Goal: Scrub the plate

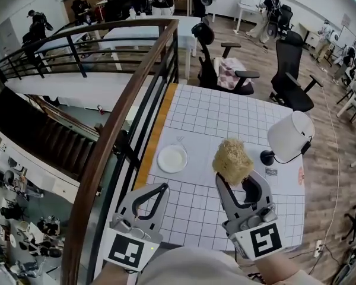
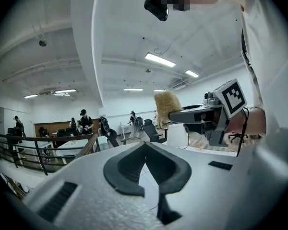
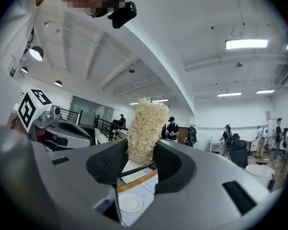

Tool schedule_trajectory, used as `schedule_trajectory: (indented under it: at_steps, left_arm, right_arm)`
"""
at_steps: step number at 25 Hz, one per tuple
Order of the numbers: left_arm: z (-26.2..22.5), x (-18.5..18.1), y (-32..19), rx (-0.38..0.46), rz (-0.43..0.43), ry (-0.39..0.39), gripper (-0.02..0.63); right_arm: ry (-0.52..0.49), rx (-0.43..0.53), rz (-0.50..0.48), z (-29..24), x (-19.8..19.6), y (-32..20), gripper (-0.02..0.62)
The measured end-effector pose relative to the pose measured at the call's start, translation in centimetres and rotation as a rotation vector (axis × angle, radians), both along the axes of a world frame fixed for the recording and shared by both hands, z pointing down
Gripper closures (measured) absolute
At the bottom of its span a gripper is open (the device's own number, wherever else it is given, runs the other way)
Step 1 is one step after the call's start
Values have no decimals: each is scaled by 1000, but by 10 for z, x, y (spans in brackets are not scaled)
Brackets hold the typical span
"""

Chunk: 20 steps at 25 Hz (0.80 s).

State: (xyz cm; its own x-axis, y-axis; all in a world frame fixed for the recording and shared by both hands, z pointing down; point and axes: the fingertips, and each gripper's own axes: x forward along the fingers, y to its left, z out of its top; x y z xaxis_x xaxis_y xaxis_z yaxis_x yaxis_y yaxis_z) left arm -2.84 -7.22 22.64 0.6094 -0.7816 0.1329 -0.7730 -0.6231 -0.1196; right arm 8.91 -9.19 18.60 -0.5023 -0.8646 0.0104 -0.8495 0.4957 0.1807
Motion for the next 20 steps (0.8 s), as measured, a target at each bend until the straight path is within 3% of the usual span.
schedule_trajectory:
  at_steps: [20]
  left_arm:
    - [8,2,-3,-19,-23,0,594]
  right_arm:
    - [-13,-24,-48,8,-13,-2,437]
